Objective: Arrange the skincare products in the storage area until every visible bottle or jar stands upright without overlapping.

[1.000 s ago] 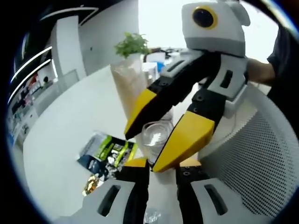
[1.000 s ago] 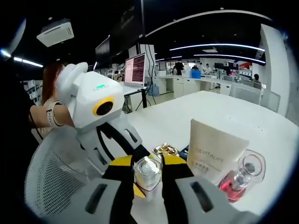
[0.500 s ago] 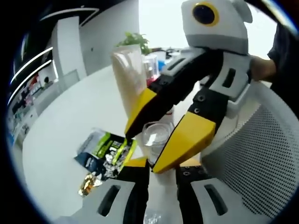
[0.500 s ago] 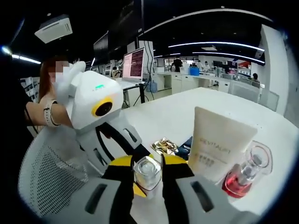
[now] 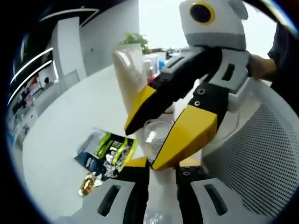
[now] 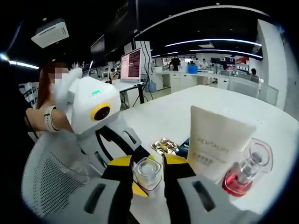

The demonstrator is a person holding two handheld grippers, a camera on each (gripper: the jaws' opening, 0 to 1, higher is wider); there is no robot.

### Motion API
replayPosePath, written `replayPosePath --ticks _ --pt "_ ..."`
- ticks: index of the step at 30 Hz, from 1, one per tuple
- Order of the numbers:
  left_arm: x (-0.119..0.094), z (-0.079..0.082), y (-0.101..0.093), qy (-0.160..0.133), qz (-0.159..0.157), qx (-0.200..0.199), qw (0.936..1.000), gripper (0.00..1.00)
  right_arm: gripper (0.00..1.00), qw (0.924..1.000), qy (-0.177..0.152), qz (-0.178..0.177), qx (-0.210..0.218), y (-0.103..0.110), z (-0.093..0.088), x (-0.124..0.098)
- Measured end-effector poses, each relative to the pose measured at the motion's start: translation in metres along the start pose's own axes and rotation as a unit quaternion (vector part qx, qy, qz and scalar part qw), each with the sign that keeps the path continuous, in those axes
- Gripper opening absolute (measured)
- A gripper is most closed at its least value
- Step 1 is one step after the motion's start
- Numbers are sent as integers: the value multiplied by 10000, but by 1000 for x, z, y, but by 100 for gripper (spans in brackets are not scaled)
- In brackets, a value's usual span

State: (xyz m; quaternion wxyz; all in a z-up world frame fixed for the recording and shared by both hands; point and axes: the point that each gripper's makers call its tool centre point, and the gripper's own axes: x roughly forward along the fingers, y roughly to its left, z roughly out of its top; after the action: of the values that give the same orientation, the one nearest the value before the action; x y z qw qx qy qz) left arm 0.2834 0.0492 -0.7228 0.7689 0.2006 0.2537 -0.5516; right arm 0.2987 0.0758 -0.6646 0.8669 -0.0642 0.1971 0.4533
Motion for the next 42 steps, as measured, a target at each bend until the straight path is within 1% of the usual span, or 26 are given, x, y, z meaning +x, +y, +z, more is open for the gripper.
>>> replayPosePath --ticks 3,8,13,17,19,20,21,22,24,27,32,35,37,39,41,42 --pt "0 -1 1 17 18 6 10000 18 26 10000 -9 14 19 1 2 -1" --pt "1 -8 1 170 39 97 9998 18 26 10000 20 53 -61 5 3 -7" --pt "1 -9 3 195 78 56 9998 21 25 9999 2 51 -88 7 6 -19" --pt "0 -13 4 292 125 51 9995 23 25 9999 24 -14 -144 7 5 -30" --pt "-1 -16 5 407 172 50 9990 22 24 9999 21 -30 -137 7 5 -36" --pt "-2 -18 6 541 224 148 9982 23 24 9999 25 -52 -121 7 3 -39" --pt "-2 -19 5 577 211 211 9979 23 23 9999 40 -47 -116 7 2 -41" --pt "-3 -21 4 675 215 203 9973 22 23 9999 91 -31 -97 8 0 -44" --pt "-4 -21 4 692 224 209 9971 23 23 9998 141 -55 -97 7 -3 -48" --pt "-7 -22 3 721 261 64 9970 22 22 9995 281 -106 -127 4 -10 -56" --pt "-13 -22 1 714 289 -433 9961 20 21 9986 465 -218 -157 -3 -21 -66" --pt "-13 -23 0 749 313 -693 9943 18 21 9977 637 -192 -150 -7 -30 -70" --pt "-13 -26 0 812 359 -920 9918 17 21 9969 733 -224 -174 -10 -35 -73" --pt "-12 -28 -2 852 303 -992 9909 17 20 9963 824 -200 -127 -12 -39 -75" --pt "-11 -30 -5 901 264 -1124 9892 17 20 9959 872 -226 -110 -16 -43 -77" --pt "-10 -31 -7 937 237 -1212 9879 16 20 9952 949 -237 -93 -18 -47 -78"
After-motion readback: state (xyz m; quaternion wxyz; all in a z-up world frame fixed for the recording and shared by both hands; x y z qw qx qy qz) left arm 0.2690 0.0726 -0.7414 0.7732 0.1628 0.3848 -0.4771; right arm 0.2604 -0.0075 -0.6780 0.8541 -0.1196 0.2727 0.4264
